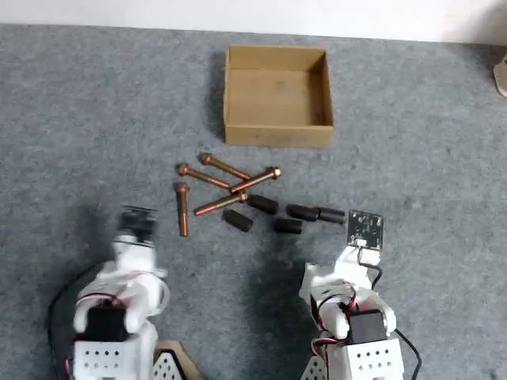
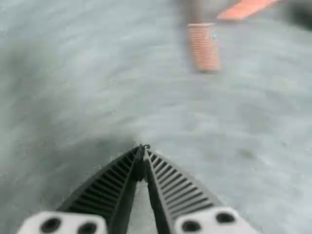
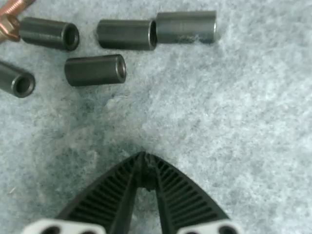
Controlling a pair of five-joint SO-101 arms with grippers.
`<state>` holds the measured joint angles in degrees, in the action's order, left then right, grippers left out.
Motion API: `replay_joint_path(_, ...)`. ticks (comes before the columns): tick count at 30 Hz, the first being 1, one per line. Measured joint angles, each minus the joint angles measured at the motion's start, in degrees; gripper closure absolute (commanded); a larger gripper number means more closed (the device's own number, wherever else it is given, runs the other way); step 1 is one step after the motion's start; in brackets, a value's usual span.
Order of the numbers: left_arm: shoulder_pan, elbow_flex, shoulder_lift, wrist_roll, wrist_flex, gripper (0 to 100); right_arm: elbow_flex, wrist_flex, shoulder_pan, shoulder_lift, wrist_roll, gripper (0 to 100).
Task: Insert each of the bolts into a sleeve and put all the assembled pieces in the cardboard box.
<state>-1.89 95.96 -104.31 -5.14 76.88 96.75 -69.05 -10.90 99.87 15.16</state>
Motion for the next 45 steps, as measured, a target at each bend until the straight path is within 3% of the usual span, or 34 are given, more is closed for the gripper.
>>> replay_joint_path(18, -0.7, 0.0, -0.09, 0.0, -3.87, 99, 0.0, 2.99, -0.09, 0.0, 0.35, 98.9)
replay_joint_path(26, -0.88, 0.0, 0.0, 0.0, -5.63, 99, 0.0, 5.36, -4.66, 0.0, 0.35, 98.9)
replay_joint_path(38, -0.88, -0.7, 0.09, 0.0, -3.69, 99, 0.0, 7.91, -6.07, 0.0, 0.35, 99.3)
replay_joint_path(45, -0.97, -3.78, 0.53, 0.0, -0.88, 99, -0.7, 2.46, -5.36, 0.0, 0.35, 99.3)
